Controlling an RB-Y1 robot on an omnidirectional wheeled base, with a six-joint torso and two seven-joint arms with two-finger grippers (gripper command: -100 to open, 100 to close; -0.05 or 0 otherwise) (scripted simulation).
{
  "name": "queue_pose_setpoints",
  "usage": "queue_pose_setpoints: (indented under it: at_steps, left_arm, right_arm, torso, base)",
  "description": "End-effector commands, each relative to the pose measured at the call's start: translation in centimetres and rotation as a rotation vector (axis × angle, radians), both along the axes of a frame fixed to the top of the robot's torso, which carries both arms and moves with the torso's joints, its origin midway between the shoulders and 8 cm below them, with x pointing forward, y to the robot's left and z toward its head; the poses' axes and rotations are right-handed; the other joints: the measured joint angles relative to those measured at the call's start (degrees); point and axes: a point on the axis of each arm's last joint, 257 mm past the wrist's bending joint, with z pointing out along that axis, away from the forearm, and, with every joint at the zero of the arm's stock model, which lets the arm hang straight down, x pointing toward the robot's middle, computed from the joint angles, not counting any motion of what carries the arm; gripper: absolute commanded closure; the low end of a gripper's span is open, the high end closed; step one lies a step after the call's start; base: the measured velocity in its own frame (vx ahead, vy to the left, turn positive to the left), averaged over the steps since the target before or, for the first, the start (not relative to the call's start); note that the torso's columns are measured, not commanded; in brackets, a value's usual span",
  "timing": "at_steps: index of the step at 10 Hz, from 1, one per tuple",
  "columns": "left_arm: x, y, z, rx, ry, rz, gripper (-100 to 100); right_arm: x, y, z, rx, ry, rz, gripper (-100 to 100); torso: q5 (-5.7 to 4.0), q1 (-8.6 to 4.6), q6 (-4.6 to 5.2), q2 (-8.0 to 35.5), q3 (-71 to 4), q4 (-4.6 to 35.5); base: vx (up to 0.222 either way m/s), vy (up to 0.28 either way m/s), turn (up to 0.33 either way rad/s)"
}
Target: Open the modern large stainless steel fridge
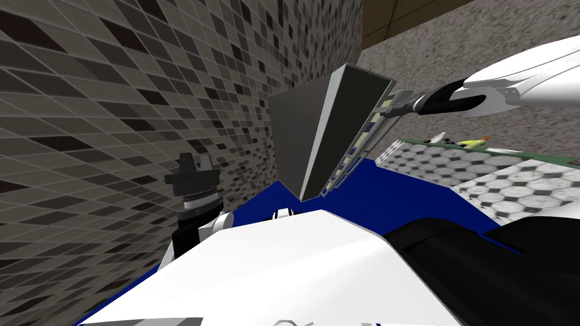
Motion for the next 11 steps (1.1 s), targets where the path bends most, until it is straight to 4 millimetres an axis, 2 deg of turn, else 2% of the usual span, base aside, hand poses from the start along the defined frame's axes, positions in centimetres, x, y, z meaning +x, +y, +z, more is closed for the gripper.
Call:
queue_pose_setpoints:
  at_steps: [1,2,3,4,5,6,7,8,9,10,11]
  left_arm:
    - [0.0,0.0,0.0,0.0,0.0,0.0,0]
    - [0.0,0.0,0.0,0.0,0.0,0.0,0]
    - [0.0,0.0,0.0,0.0,0.0,0.0,0]
    - [0.0,0.0,0.0,0.0,0.0,0.0,0]
    - [0.0,0.0,0.0,0.0,0.0,0.0,0]
    - [0.0,0.0,0.0,0.0,0.0,0.0,0]
    - [0.0,0.0,0.0,0.0,0.0,0.0,0]
    - [0.0,0.0,0.0,0.0,0.0,0.0,0]
    - [0.0,0.0,0.0,0.0,0.0,0.0,0]
    - [0.0,0.0,0.0,0.0,0.0,0.0,0]
    - [0.0,0.0,0.0,0.0,0.0,0.0,0]
  right_arm:
    - [-1.5,-2.4,-0.3,-0.001,0.005,-0.062,100]
    - [-2.1,-3.2,-0.3,-0.002,0.006,-0.085,100]
    - [-2.1,-3.2,-0.3,-0.002,0.006,-0.085,100]
    - [-3.4,-4.9,-0.3,-0.006,0.008,-0.133,100]
    - [-3.4,-4.9,-0.3,-0.006,0.008,-0.133,100]
    - [-4.1,-5.7,-0.2,-0.009,0.009,-0.156,100]
    - [-3.8,-5.4,-0.2,-0.006,0.005,-0.144,100]
    - [-5.2,-7.0,-0.4,-0.002,0.008,-0.19,100]
    - [-5.2,-7.0,-0.4,-0.002,0.008,-0.19,100]
    - [-5.2,-7.0,-0.4,-0.002,0.008,-0.19,100]
    - [-6.5,-8.4,-0.5,-0.002,0.01,-0.23,100]
  torso:
    - [-0.09,0.14,0.1,0.05,0.11,-0.03]
    - [-0.11,0.21,0.07,0.14,0.18,-0.04]
    - [-0.1,0.2,0.01,0.25,0.24,-0.01]
    - [-0.03,0.03,-0.34,0.18,0.17,-0.07]
    - [-0.06,-0.05,-0.06,-0.05,-0.03,-0.07]
    - [0.0,-0.1,-0.12,-0.05,-0.06,-0.05]
    - [0.0,-0.12,-0.07,0.0,-0.03,-0.02]
    - [0.03,-0.28,-0.24,0.01,-0.06,-0.01]
    - [-0.12,-0.06,0.22,-0.12,-0.04,-0.02]
    - [-0.14,-0.13,0.09,0.02,0.04,-0.02]
    - [-0.09,-0.3,-0.28,0.1,0.04,-0.03]
  base:
    - [0.067,0.24,-0.205]
    - [0.039,0.275,-0.202]
    - [0.025,0.169,-0.122]
    - [0.049,0.177,-0.158]
    - [0.035,0.188,-0.15]
    - [0.022,0.161,-0.148]
    - [0.007,0.077,-0.071]
    - [0.095,0.164,-0.2]
    - [0.105,0.199,-0.227]
    - [0.034,0.109,-0.066]
    - [0.053,0.151,-0.159]
